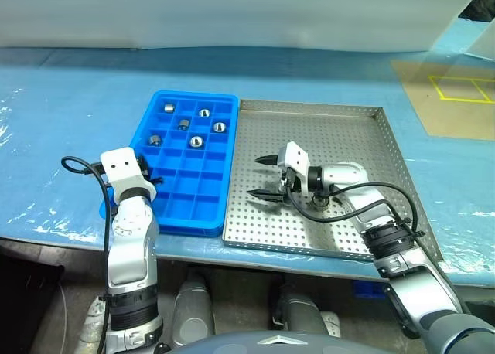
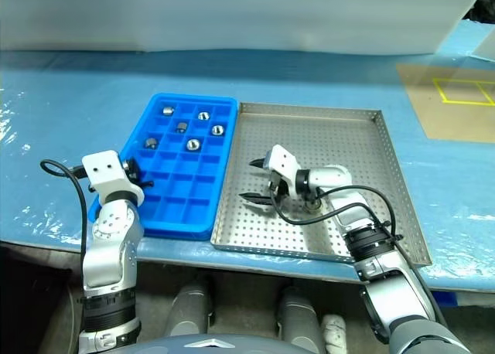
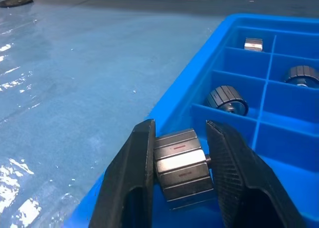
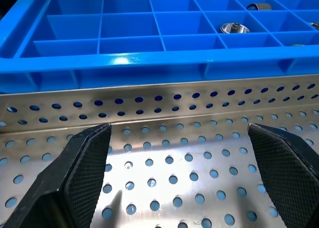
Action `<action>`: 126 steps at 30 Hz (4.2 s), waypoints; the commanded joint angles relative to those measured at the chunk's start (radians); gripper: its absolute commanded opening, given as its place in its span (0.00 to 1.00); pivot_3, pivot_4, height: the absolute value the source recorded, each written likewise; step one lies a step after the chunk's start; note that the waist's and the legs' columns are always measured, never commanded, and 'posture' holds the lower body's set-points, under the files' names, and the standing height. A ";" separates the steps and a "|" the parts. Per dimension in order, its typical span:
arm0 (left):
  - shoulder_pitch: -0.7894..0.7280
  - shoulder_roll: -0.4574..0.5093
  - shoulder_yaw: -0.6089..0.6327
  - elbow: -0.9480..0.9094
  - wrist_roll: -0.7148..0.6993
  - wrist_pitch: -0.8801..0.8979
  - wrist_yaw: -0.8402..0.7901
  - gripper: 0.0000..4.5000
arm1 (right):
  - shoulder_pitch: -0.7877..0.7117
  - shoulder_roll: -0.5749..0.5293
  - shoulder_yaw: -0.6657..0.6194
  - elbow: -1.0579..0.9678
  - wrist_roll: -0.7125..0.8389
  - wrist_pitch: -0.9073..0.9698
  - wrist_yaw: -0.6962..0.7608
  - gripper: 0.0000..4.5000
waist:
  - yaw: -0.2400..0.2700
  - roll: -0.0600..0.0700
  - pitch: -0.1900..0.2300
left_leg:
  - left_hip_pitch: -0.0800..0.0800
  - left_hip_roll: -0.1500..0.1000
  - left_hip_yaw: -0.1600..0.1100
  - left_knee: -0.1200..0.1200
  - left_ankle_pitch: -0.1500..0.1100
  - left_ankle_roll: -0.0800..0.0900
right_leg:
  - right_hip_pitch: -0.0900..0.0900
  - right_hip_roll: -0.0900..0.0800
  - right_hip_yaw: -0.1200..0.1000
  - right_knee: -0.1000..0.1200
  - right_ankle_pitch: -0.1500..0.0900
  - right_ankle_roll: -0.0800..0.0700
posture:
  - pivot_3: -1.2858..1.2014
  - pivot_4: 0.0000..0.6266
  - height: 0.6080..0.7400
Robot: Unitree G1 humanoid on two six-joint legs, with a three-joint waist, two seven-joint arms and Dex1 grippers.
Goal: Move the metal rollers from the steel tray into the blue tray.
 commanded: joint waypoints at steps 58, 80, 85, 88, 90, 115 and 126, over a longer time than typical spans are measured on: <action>-0.608 0.258 -0.694 0.701 -0.138 -0.017 -1.123 0.96 | 0.374 -0.172 -0.481 -0.673 0.295 0.451 -0.379 1.00 | -0.113 0.007 -0.004 | 0.009 -0.002 0.004 0.001 0.000 0.000 | 0.004 0.001 0.009 0.003 0.001 0.001 | 0.34 0.24 1.00; -0.581 0.227 -0.513 0.549 -0.177 0.108 -1.031 0.38 | 0.316 -0.161 -0.399 -0.615 0.287 0.408 -0.373 1.00 | -0.117 0.007 -0.004 | 0.018 -0.003 0.005 -0.001 -0.002 0.002 | 0.014 0.001 0.008 -0.003 0.000 0.002 | 0.39 0.24 1.00; -0.522 0.220 -0.377 0.336 -0.213 0.205 -0.874 0.38 | 0.208 -0.138 -0.308 -0.510 0.274 0.371 -0.311 1.00 | -0.114 0.007 -0.004 | 0.018 -0.002 0.004 -0.001 -0.001 0.002 | 0.014 0.001 0.007 -0.003 0.000 0.002 | 0.44 0.24 1.00; -0.476 0.215 -0.316 0.209 -0.232 0.271 -0.790 0.38 | 0.142 -0.120 -0.249 -0.437 0.256 0.338 -0.264 1.00 | -0.109 0.008 -0.004 | 0.016 -0.002 0.004 -0.002 -0.001 0.002 | 0.014 0.000 0.006 -0.003 0.000 0.002 | 0.46 0.24 1.00; -0.434 0.208 -0.285 0.124 -0.234 0.301 -0.729 0.38 | 0.091 -0.101 -0.202 -0.372 0.233 0.297 -0.224 1.00 | -0.103 0.008 -0.004 | 0.014 -0.002 0.004 -0.002 -0.002 0.002 | 0.012 0.000 0.005 -0.003 0.000 0.002 | 0.49 0.24 1.00; -0.108 0.180 -0.068 -0.028 -0.150 0.135 -0.296 0.38 | -0.171 0.088 -0.033 0.037 0.094 0.063 0.025 1.00 | 0.024 0.006 -0.003 | 0.000 -0.001 0.001 0.001 -0.001 0.001 | 0.001 -0.001 0.000 0.001 0.000 0.001 | 0.59 0.24 1.00; -0.211 0.205 -0.086 0.185 -0.162 0.037 -0.325 0.55 | -0.115 0.082 -0.045 -0.034 0.090 0.084 -0.009 1.00 | 0.022 0.006 -0.002 | 0.000 -0.001 0.000 0.002 0.000 0.000 | 0.001 -0.001 0.000 0.002 0.000 0.002 | 0.57 0.24 1.00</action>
